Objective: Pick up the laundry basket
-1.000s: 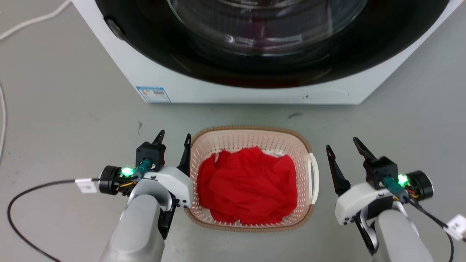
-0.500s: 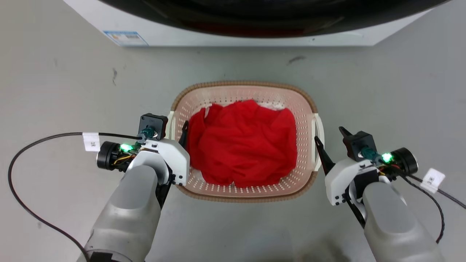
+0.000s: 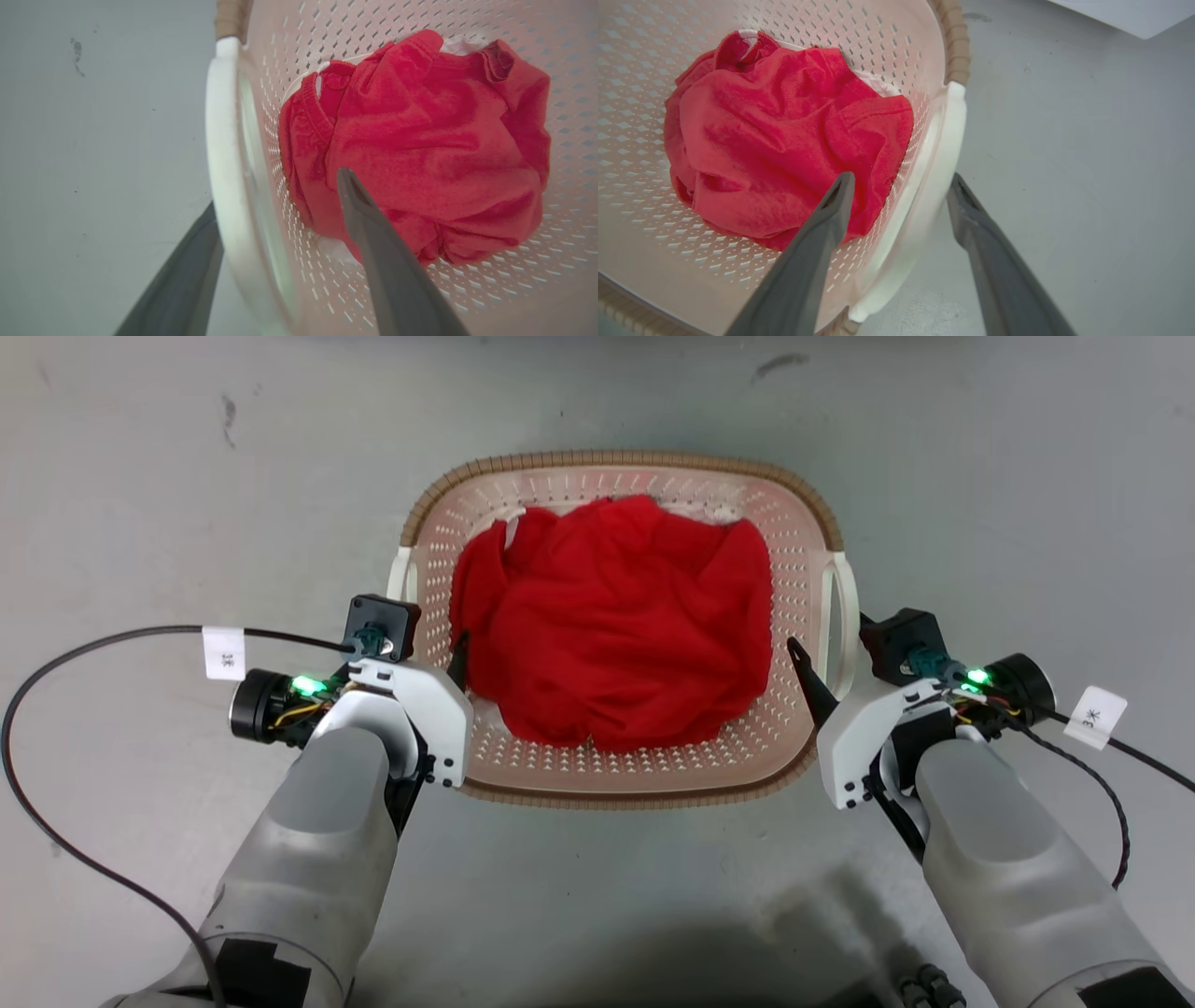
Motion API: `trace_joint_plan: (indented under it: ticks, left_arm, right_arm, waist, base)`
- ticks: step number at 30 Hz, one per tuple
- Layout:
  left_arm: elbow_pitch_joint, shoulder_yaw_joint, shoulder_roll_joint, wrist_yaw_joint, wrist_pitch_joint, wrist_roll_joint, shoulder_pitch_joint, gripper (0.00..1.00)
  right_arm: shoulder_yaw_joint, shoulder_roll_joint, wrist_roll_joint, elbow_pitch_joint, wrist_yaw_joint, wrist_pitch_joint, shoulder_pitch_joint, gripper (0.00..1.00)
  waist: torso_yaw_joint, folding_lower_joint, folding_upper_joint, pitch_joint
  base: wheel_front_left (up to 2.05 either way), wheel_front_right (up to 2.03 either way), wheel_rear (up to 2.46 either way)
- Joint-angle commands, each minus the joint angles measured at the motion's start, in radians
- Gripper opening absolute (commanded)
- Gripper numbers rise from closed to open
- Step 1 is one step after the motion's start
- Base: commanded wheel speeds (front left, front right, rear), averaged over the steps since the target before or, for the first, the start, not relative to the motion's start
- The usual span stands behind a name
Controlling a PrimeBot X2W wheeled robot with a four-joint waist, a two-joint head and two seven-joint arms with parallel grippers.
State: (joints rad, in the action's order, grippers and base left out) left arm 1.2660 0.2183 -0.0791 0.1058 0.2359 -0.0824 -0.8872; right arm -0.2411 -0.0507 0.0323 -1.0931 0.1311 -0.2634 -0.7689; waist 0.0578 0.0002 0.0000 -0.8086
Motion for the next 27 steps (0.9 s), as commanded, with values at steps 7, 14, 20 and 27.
trace_joint_plan:
  ticks: [7,14,20,27]
  left_arm:
    - [0.013,0.024,0.003,-0.002,-0.014,0.003,-0.050,1.00]
    - [0.019,0.042,-0.005,-0.016,-0.045,0.004,-0.068,1.00]
    - [0.020,0.074,0.001,0.001,-0.107,0.010,-0.059,0.00]
    - [0.021,0.084,0.003,0.009,-0.104,-0.008,-0.042,0.00]
  right_arm:
    - [-0.036,0.001,-0.057,-0.057,-0.001,-0.002,-0.070,1.00]
    - [-0.066,0.001,-0.101,-0.089,-0.001,-0.002,-0.099,1.00]
    - [-0.110,0.000,-0.162,-0.106,0.001,-0.001,-0.106,0.00]
    - [-0.155,0.002,-0.200,-0.128,0.002,0.001,-0.108,0.00]
  waist:
    - [-0.001,-0.0002,0.0000,-0.079]
    - [0.005,-0.0002,0.0000,-0.103]
    - [0.006,-0.0002,0.0000,-0.107]
    - [0.004,-0.0002,0.0000,-0.080]
  base:
    - [0.00,0.00,0.00]
    - [0.00,0.00,0.00]
    - [0.00,0.00,0.00]
    - [0.00,0.00,0.00]
